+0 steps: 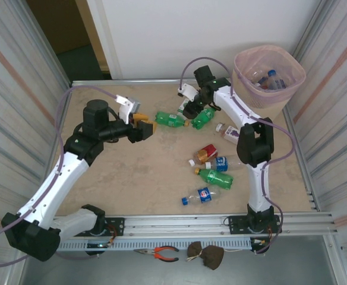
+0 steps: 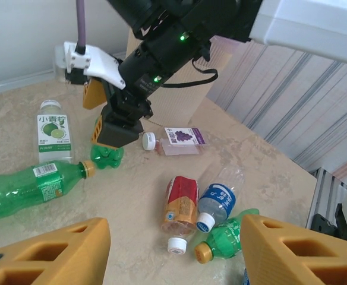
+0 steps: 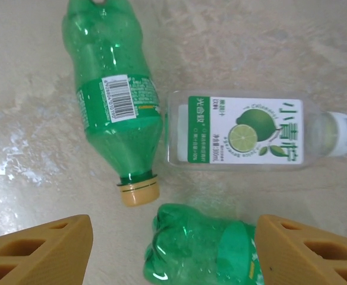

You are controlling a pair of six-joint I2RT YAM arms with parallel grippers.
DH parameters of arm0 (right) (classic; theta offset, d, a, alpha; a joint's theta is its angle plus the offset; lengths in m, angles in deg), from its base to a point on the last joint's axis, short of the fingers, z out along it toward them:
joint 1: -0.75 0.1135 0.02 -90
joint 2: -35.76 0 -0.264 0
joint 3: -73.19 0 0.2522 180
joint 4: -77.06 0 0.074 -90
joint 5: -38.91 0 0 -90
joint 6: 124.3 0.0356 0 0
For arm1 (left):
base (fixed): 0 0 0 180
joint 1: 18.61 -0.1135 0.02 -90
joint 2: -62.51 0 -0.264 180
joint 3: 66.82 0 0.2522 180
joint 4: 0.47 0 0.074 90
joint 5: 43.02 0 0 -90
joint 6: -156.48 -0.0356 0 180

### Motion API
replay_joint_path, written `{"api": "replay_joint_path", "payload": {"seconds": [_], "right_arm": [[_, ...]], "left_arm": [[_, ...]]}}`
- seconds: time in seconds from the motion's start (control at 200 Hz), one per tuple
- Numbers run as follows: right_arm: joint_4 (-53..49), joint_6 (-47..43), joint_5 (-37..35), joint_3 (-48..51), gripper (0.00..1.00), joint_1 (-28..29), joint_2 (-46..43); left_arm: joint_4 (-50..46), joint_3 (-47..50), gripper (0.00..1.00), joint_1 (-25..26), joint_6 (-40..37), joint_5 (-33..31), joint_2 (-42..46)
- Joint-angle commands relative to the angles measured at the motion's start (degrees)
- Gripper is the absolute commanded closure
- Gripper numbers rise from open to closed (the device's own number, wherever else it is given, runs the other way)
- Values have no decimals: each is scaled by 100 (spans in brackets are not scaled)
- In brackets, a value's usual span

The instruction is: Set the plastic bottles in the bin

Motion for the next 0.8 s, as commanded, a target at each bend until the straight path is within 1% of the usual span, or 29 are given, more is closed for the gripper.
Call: {"api": "replay_joint_path", "payload": {"seconds": [0.0, 0.145, 0.401, 0.631, 0.797], "right_arm": [[-485, -211, -236, -416, 29, 124, 371], [-736, -215, -353, -758, 31, 219, 758], [-790, -221, -447, -976, 32, 382, 1174], [-887, -241, -588, -1151, 32, 402, 1493], [-943, -286, -464, -1168, 33, 411, 1646]], "left_arm": [[-28, 45, 40, -40, 83, -55, 109], [-79, 11, 40, -35, 79, -33, 103], [-163, -47, 40, -40, 67, -11, 89], [-196, -64, 40, -39, 63, -12, 52], [-174, -101, 40, -40, 72, -3, -42]]}}
